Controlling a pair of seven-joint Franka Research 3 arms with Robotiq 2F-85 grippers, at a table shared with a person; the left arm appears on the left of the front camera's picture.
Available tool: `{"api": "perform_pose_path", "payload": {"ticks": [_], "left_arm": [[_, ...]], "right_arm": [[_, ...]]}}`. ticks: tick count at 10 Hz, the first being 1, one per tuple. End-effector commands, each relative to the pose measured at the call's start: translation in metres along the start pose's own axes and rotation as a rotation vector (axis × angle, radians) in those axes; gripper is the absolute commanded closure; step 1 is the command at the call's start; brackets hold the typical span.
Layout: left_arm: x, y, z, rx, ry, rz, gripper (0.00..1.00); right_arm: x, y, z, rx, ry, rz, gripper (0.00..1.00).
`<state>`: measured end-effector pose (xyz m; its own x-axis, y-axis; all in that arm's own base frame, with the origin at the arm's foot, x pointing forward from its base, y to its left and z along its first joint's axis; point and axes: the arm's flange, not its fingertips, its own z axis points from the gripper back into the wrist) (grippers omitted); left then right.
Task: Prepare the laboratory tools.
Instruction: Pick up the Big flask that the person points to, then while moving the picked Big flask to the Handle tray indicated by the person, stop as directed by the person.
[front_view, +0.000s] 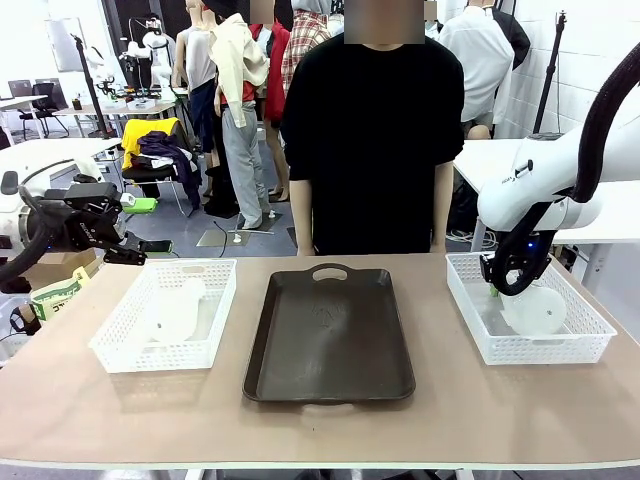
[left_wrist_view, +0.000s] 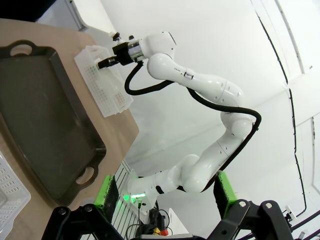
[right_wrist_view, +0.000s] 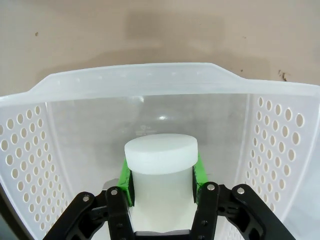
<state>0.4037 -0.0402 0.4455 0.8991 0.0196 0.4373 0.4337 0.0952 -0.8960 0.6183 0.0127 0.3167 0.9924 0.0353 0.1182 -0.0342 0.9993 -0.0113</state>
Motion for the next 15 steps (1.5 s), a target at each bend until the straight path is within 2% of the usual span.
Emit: {"api": "perform_pose_path", "payload": {"ticks": [1, 9, 10, 11, 13, 15], "left_arm": [[0.000, -0.002, 0.001, -0.006, -0.005, -0.004, 0.00], [0.000, -0.002, 0.001, -0.006, -0.005, -0.004, 0.00], [0.000, -0.002, 0.001, -0.006, -0.005, -0.004, 0.00], [0.000, -0.002, 0.001, -0.006, -0.005, -0.004, 0.00], [0.000, -0.002, 0.001, -0.006, -0.005, -0.004, 0.00], [0.000, -0.002, 0.001, -0.006, -0.005, -0.004, 0.00]], "right_arm": [[0.000, -0.001, 0.000, 0.012, 0.000, 0.008, 1.00], [0.000, 0.000, 0.000, 0.000, 0.000, 0.000, 1.00], [0.001, 0.002, 0.021, -0.031, 0.037, 0.002, 1.00], [0.000, 0.002, 0.044, -0.042, 0.029, -0.009, 1.00], [-0.008, 0.003, 0.081, -0.066, -0.018, 0.002, 1.00], [-0.018, 0.007, 0.102, -0.029, -0.053, 0.015, 1.00]]}}
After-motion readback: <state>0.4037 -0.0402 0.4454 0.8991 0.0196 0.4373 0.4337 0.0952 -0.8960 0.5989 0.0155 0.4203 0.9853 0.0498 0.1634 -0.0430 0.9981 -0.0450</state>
